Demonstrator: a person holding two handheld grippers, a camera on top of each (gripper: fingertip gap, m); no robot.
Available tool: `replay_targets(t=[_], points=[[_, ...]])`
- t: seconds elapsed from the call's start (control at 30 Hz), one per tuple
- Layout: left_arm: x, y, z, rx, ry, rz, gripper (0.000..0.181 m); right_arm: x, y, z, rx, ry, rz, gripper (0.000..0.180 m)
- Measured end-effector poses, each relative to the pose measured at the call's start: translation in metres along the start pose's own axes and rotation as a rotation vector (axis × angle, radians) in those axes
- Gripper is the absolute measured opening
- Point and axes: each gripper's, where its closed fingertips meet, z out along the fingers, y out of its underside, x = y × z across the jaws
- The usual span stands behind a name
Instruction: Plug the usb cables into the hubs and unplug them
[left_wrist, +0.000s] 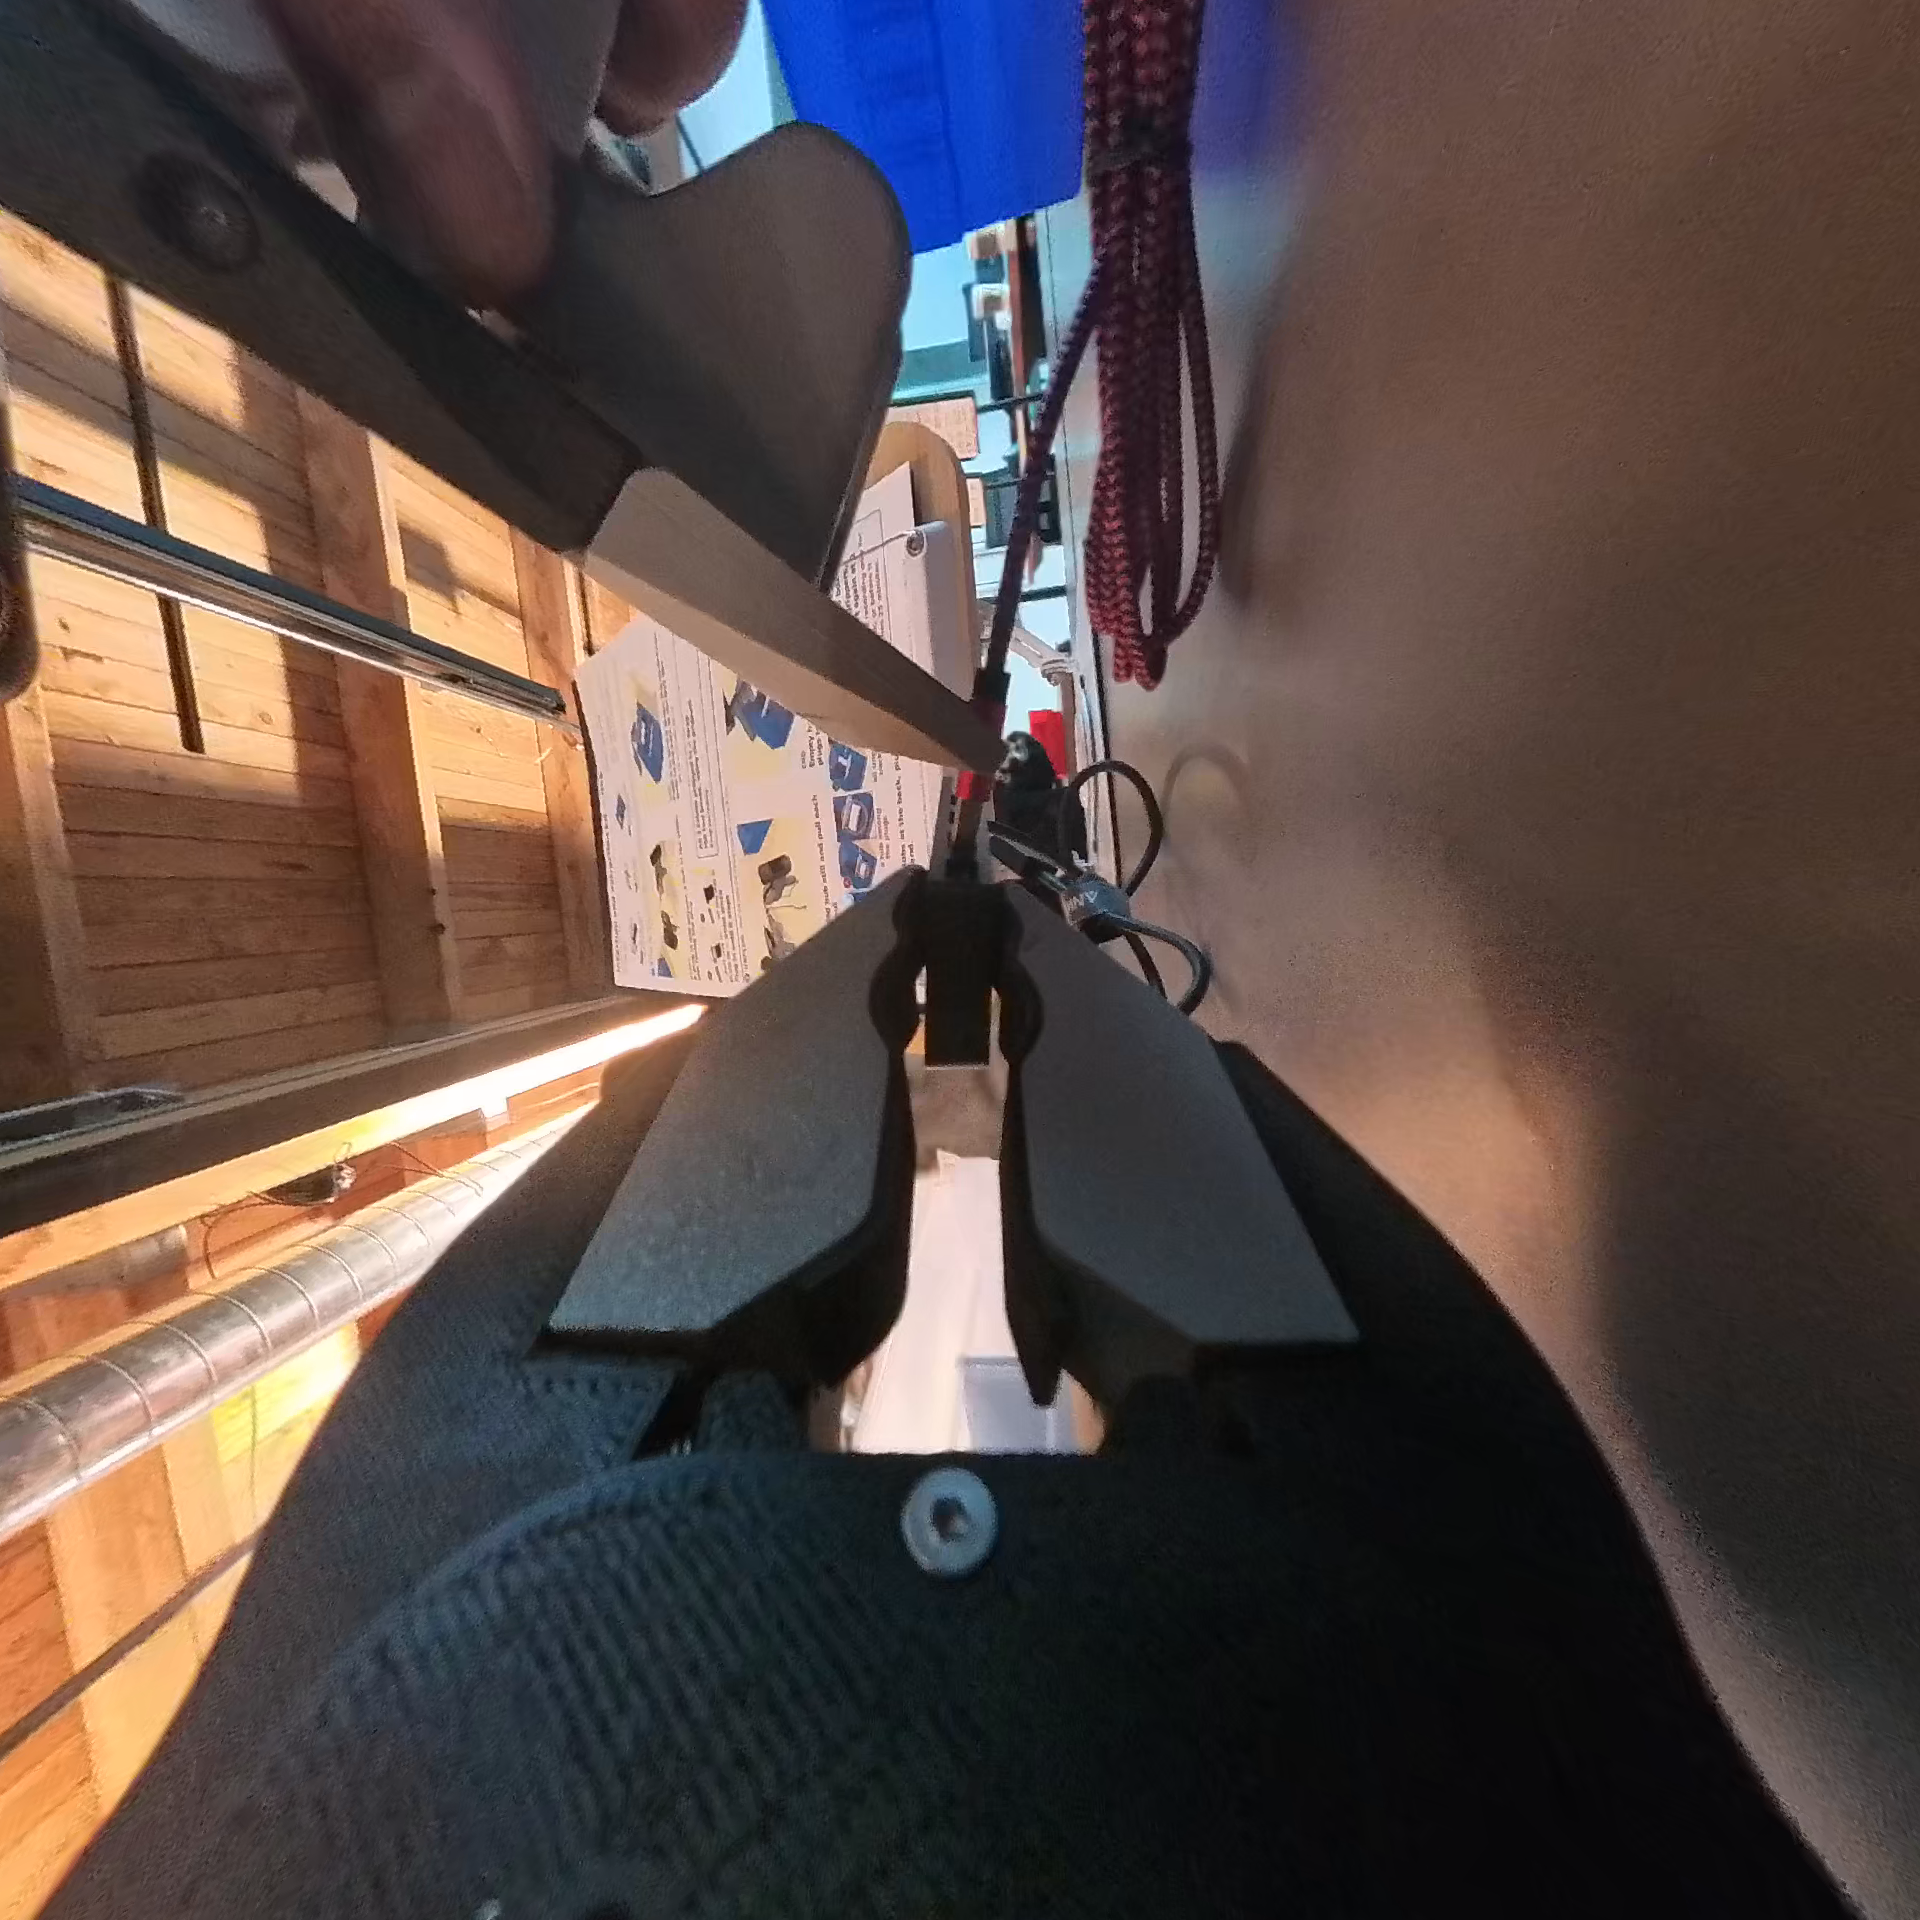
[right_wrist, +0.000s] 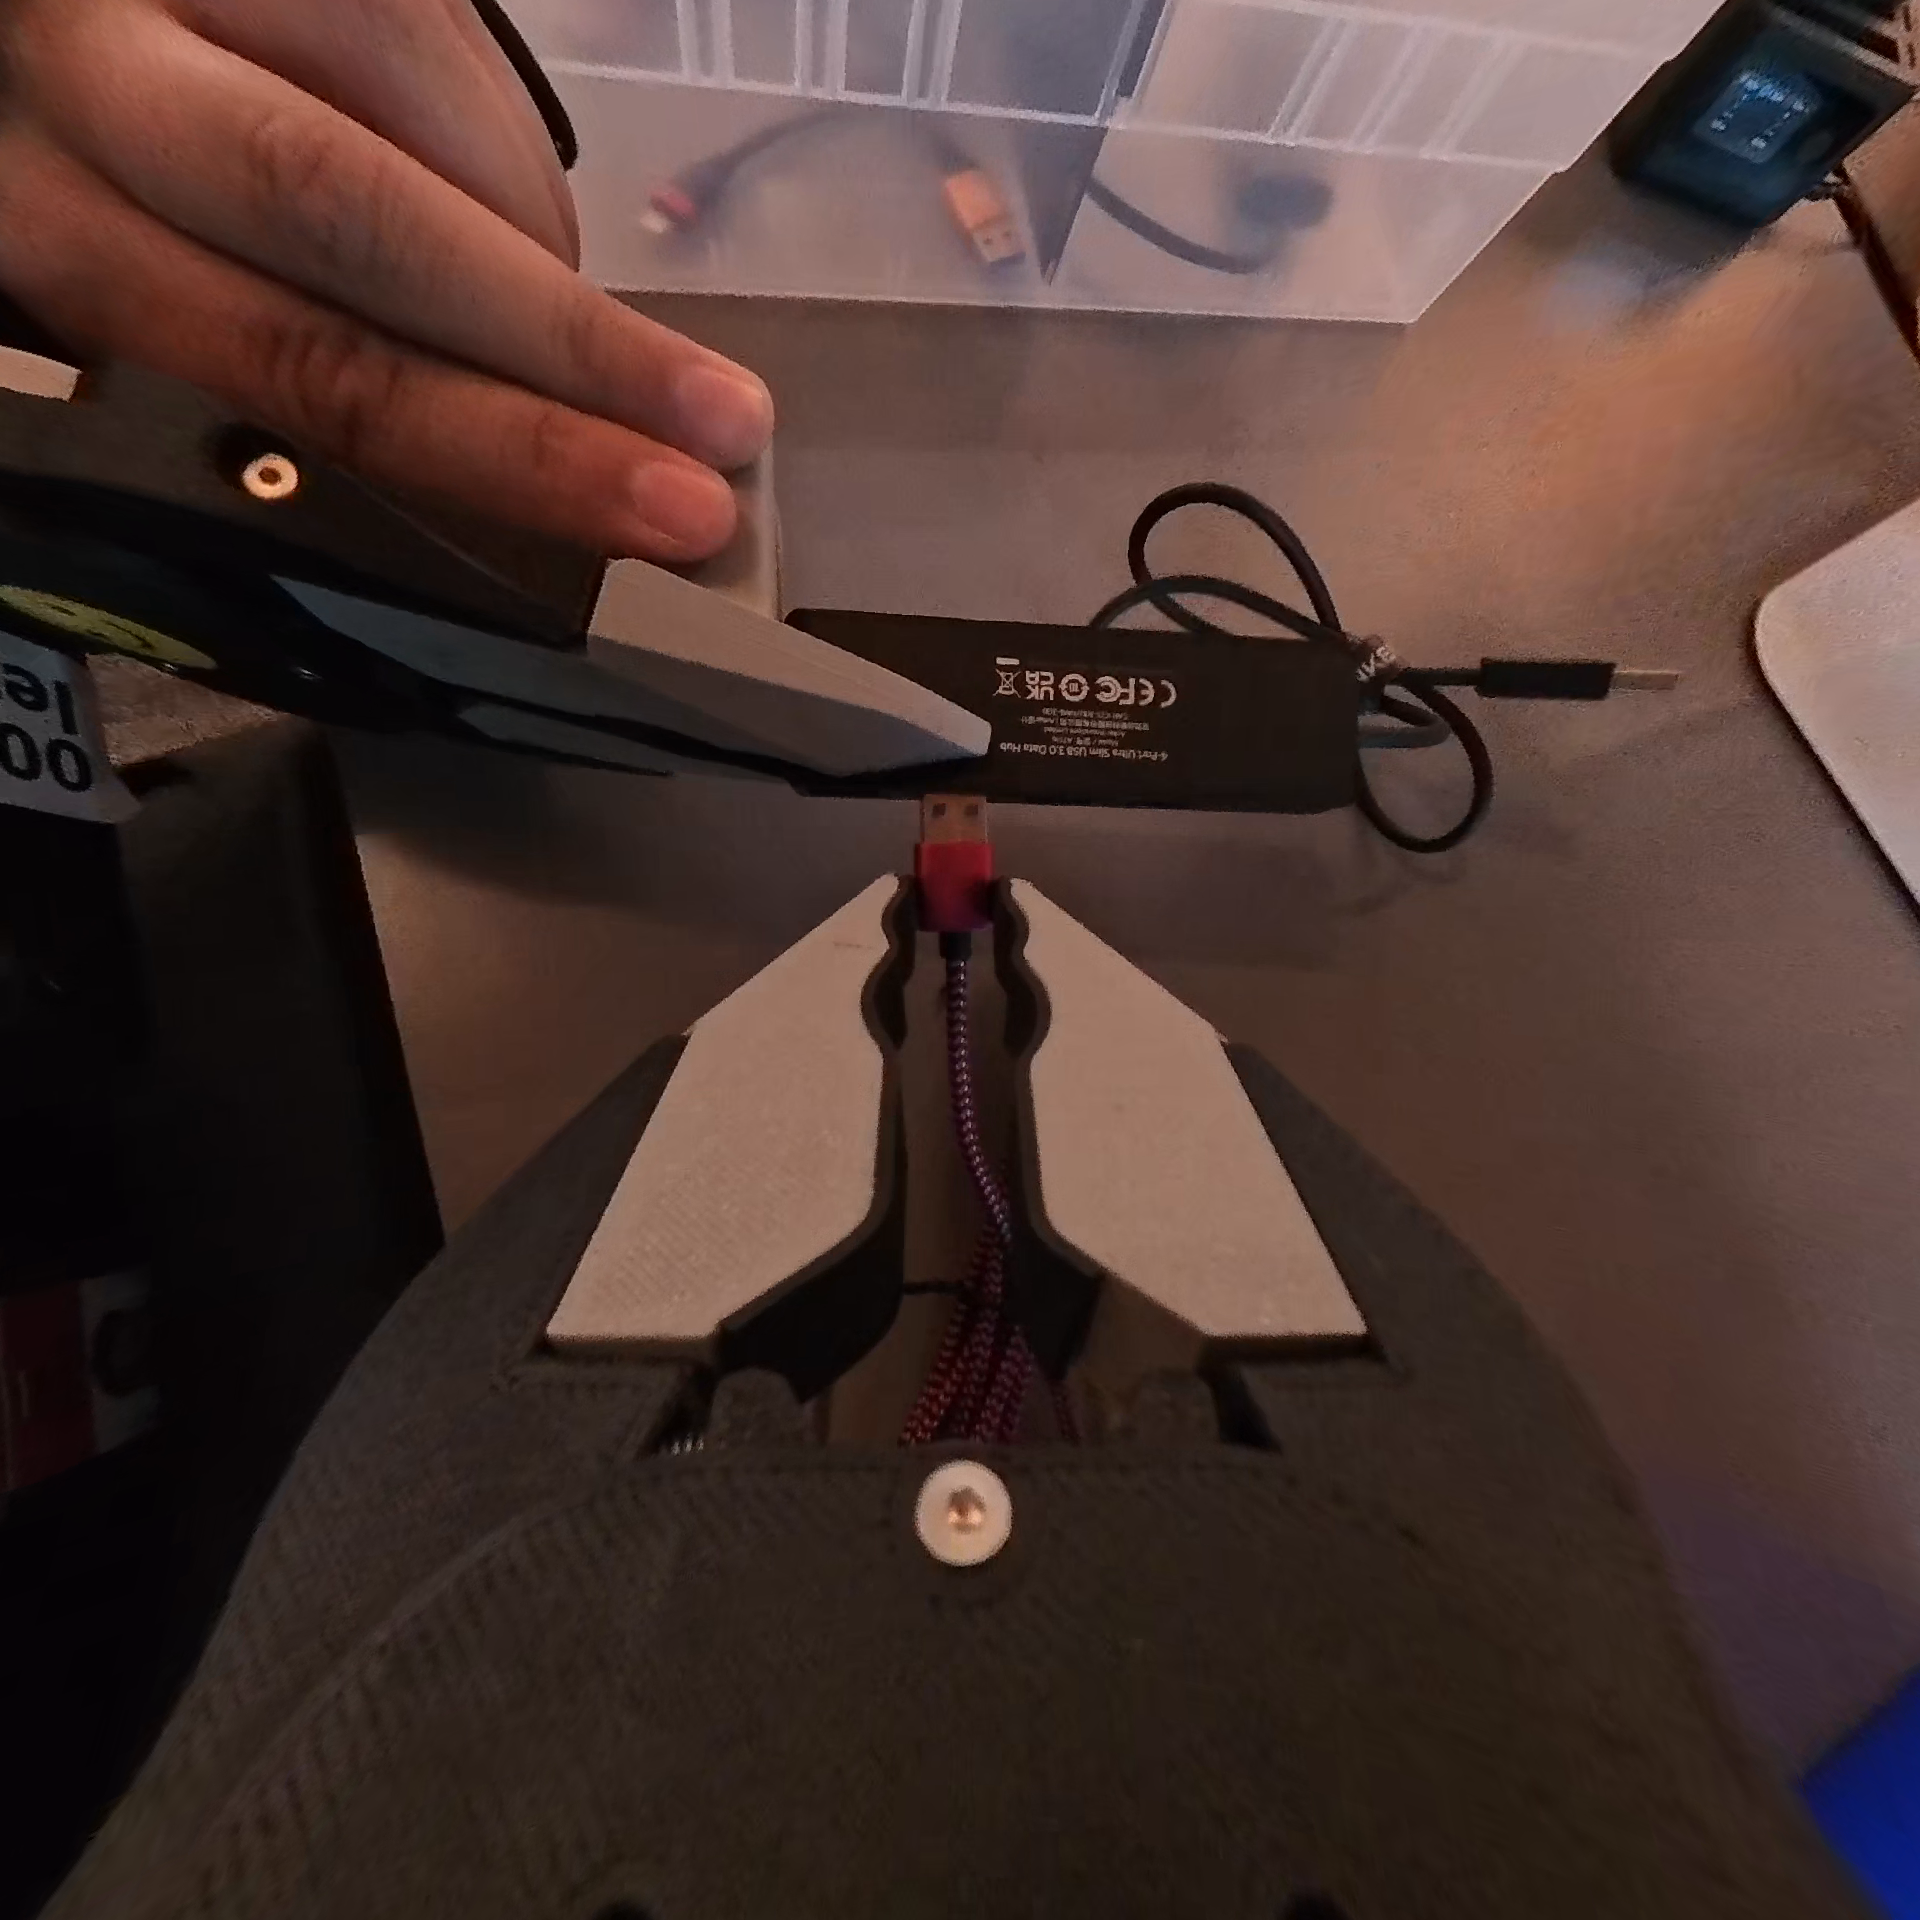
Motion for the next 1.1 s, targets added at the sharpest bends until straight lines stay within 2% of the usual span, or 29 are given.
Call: replay_targets(t=[0.33, 0.87, 1.0, 1.1], points=[[0.004, -0.006, -0.005, 0.048, 0.071, -0.134, 0.007, -0.006, 0.001, -0.003, 0.036, -0.082, 0.004, 0.012], [0.006, -0.007, -0.005, 0.043, 0.089, -0.148, 0.007, -0.006, -0.004, 0.001, 0.089, -0.136, 0.044, 0.012], [0.003, -0.013, -0.006, 0.089, 0.08, -0.162, 0.008, -0.008, -0.002, -0.007, 0.096, -0.148, -0.022, 0.013], [0.0, -0.006, -0.005, 0.07, 0.066, -0.197, 0.008, 0.005, 0.003, -0.02, 0.076, -0.026, -0.142, 0.022]])
